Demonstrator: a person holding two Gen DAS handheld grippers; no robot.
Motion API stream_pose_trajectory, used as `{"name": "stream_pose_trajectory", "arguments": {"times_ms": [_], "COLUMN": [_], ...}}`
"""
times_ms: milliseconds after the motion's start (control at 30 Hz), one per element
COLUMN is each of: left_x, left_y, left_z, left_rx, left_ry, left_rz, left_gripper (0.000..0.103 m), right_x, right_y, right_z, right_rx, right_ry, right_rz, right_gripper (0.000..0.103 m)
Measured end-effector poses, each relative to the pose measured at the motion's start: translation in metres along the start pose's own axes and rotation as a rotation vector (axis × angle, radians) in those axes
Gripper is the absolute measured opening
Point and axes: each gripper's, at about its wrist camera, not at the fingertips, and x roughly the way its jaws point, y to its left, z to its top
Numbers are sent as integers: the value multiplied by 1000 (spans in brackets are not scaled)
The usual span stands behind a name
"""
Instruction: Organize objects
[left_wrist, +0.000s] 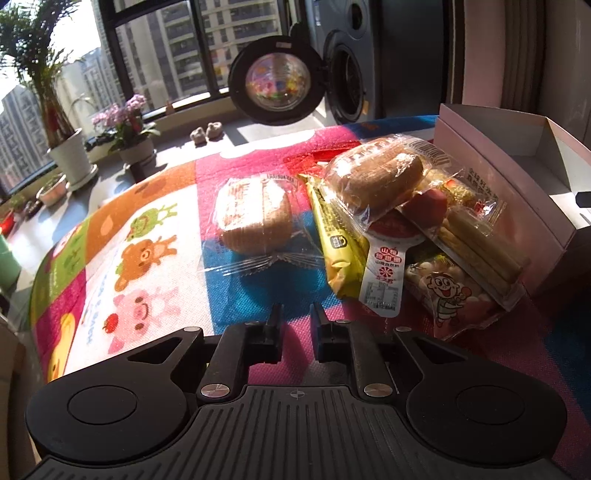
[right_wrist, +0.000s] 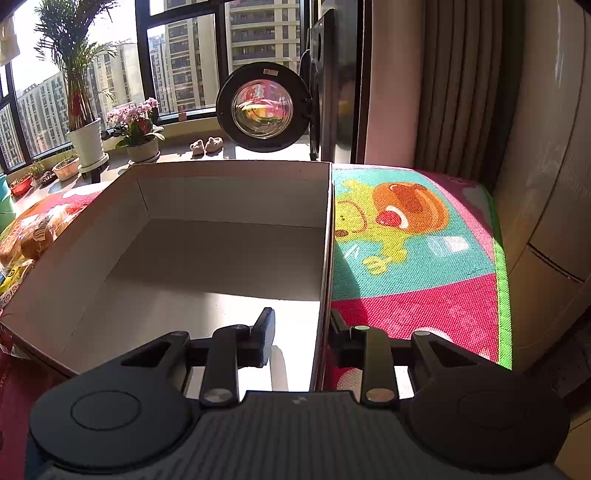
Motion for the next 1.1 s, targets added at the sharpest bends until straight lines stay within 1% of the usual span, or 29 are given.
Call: {"name": "stream_pose_trajectory", "arguments": {"times_ms": [33,100,167,233,267,300,333,367,400,433,467,500,533,567,600,667,733,800,833,867,933,1000,1033,1100], "left_x": [1,1,1,-2,-4,-6,-8,-9,-11,-11,-11,-12,-13,-17,-24,-37,-43,-36,-27,-15,11,36,45,56], "left_y": [3,10,14,14,13,11,9,3,-3,-7,-9,-8,-4,3,11,31,49,57,60,62,66,67,67,64], "left_z": [1,1,2,2,2,1,1,0,-2,-3,-4,-4,-2,1,6,18,33,47,54,60,68,72,71,69], "left_rx": [-27,-62,-49,-40,-34,-22,-8,20,43,58,62,51,34,5,-26,-109,-178,-182,-179,-184,-220,-254,-266,-291], "left_ry": [-5,-10,-7,14,28,39,45,52,51,49,46,48,52,37,6,-82,-158,-183,-177,-158,-99,-31,-14,-5], "left_rz": [-20,-47,-84,-162,-207,-245,-275,-306,-311,-312,-314,-322,-339,-358,-355,-313,-229,-122,-88,-71,-59,-68,-77,-111], "left_gripper": [8,8,9,9,13,28,47,54,64,70,72,71,68,66,66,66,66,66,66,66,66,66,69,71], "right_x": [0,-1,-1,0,0,0,0,0,0,0,0,0,0,0,0,0,1,1,1,1,0,-2,-3,-5], "right_y": [0,0,1,1,1,1,2,2,2,2,1,1,1,1,1,1,1,1,0,0,0,0,0,0], "right_z": [-1,-1,0,0,0,1,0,0,0,-1,-1,-1,-1,-2,-2,-1,-1,-1,-1,-1,-1,-1,-1,0], "right_rx": [0,2,1,-2,-2,-1,1,3,3,4,8,10,10,10,11,13,11,10,11,12,13,10,9,4], "right_ry": [1,4,6,8,9,9,9,9,9,9,11,12,12,11,11,11,12,11,11,12,12,10,9,6], "right_rz": [-1,0,2,3,3,4,4,5,5,6,7,8,9,10,12,13,13,13,13,13,14,14,16,18], "right_gripper": [30,30,31,32,32,33,33,33,33,33,33,33,33,33,34,34,34,35,35,35,35,35,35,35]}}
